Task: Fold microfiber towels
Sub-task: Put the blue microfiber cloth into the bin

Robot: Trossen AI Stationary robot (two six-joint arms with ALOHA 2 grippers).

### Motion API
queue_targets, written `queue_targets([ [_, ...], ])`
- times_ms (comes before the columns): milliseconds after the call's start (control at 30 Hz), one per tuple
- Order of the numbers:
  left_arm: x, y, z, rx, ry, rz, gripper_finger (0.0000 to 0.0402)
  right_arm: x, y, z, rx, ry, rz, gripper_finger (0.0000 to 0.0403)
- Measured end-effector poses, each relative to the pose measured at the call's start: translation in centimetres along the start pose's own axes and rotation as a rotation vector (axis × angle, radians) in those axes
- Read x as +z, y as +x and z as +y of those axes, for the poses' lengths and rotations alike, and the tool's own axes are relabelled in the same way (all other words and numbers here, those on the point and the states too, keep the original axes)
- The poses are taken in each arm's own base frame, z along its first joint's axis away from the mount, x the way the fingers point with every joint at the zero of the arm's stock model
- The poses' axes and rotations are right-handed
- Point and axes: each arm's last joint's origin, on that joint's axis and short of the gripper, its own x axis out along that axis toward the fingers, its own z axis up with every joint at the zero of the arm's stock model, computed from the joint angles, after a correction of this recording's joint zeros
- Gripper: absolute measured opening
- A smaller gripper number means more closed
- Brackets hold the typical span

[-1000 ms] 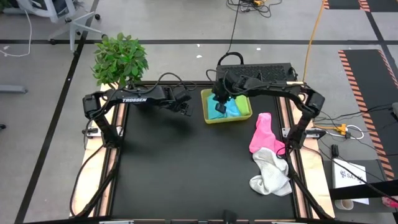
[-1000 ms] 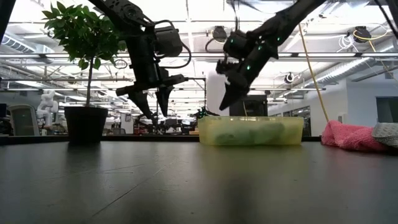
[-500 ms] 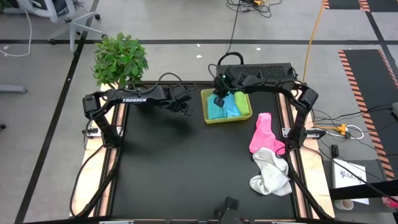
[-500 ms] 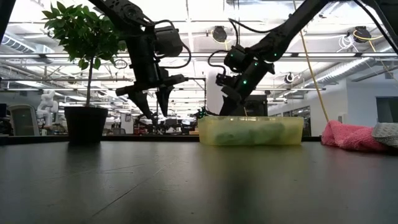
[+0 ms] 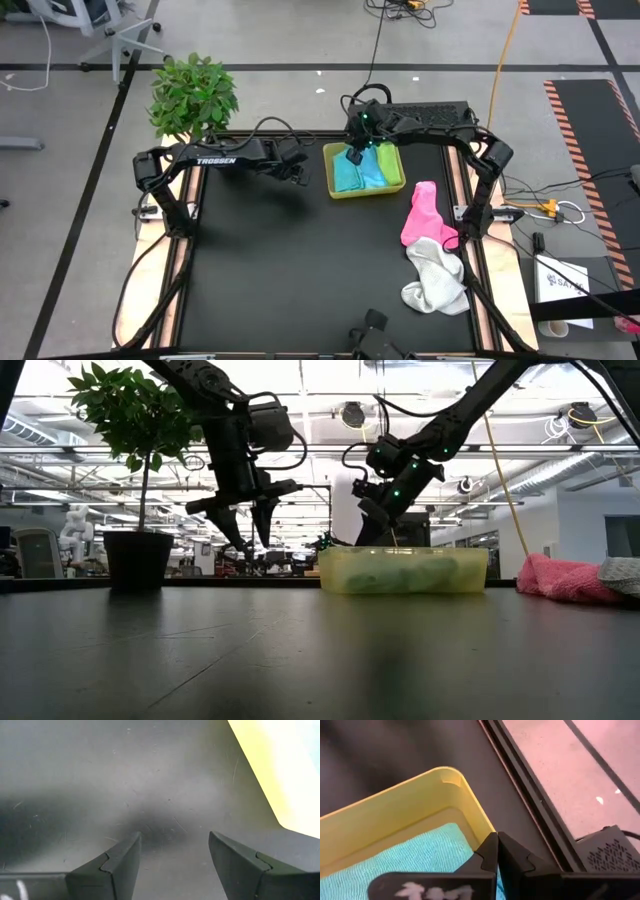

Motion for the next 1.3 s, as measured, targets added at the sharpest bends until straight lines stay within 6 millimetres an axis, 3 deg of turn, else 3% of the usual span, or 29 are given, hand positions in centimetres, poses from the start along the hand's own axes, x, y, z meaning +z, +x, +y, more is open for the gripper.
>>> queue_targets([
  [367,0.0,0.0,0.0,0.000,-0.024,0.001,0.0237,-1.0,2.0,0.4,0.066,0.010,0.026,0.0000],
  [700,0.0,0.0,0.0,0.000,-0.042,0.001,0.0237,-0.7,1.6,-2.1,0.001,0.033,-0.064,0.0000],
  [867,0.0,0.0,0.0,0.000,-0.045,0.000,0.0237,-0.6,1.2,-1.9,0.046,0.050,-0.070,0.0000],
  [1033,-0.2,0.0,-0.2,-0.002,-0.019,0.000,0.0237,1.0,-1.8,0.6,0.097,0.036,-0.055,0.0000],
  [1300,-1.2,-0.3,-1.2,-0.027,0.070,0.010,0.0237,-0.2,-9.9,5.6,0.026,0.014,0.296,0.0000],
])
